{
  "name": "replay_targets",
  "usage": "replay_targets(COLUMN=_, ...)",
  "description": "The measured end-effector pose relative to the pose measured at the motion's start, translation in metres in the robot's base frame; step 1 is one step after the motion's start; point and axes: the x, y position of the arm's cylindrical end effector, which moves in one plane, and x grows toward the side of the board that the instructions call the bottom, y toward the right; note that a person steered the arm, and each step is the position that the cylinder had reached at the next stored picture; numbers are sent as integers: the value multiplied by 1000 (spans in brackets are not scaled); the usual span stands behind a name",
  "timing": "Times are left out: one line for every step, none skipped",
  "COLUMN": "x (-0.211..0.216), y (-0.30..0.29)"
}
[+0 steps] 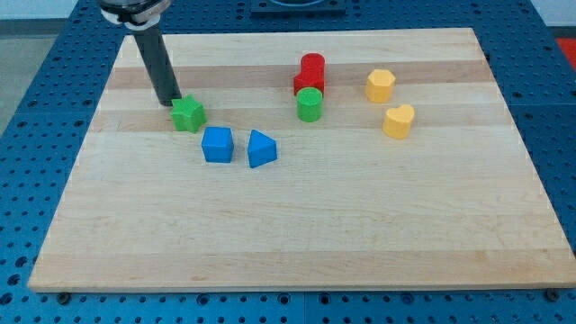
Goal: Push green star below the green circle
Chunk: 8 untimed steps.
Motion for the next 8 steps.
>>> replay_targets(x=12, y=0)
replay_targets(x=15, y=0)
replay_targets(x=28, y=4)
replay_targets(x=36, y=19)
replay_targets(x=36, y=41)
replay_targets(x=40, y=58)
replay_targets(x=56, y=65)
replay_targets(x=68, y=68)
